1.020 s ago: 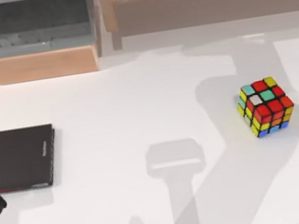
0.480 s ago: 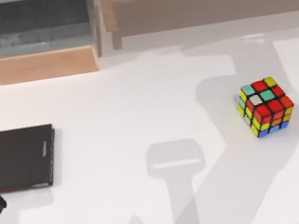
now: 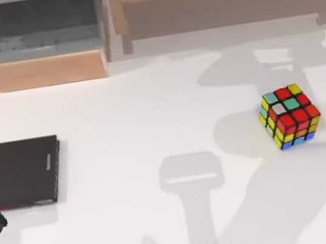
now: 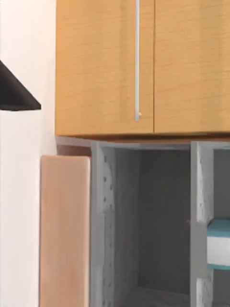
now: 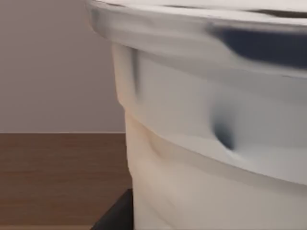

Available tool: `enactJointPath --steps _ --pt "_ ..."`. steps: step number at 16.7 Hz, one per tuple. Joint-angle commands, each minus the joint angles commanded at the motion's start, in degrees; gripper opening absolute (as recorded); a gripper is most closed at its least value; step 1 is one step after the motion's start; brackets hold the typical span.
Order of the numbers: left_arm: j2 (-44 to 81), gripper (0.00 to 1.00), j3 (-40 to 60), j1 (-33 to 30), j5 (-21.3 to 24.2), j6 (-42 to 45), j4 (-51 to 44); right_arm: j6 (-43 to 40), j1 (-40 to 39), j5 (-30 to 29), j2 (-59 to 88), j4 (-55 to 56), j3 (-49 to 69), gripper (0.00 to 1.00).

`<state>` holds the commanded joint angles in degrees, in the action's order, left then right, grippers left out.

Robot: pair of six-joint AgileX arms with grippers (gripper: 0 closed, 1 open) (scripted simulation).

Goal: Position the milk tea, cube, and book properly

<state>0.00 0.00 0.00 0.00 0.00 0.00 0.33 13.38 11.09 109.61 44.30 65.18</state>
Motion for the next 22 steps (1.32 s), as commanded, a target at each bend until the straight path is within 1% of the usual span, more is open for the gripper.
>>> enactJointPath --steps 4,9,11,16,22 --pt "0.0 1.0 0.0 0.0 0.0 0.0 0.0 0.03 0.87 0.98 -6.12 1.75 -7.52 0.0" --pt "0.0 1.0 0.0 0.0 0.0 0.0 0.0 0.17 0.77 1.1 -6.25 1.92 -7.76 0.0" --pt "0.0 1.0 0.0 0.0 0.0 0.0 0.0 0.24 1.64 1.69 -6.68 3.75 -8.27 0.0" --pt "0.0 1.0 0.0 0.0 0.0 0.0 0.0 0.05 6.67 5.47 -5.15 13.68 -13.76 0.0" --pt "0.0 1.0 0.0 0.0 0.0 0.0 0.0 -0.01 12.3 11.45 2.89 27.14 -23.35 0.0"
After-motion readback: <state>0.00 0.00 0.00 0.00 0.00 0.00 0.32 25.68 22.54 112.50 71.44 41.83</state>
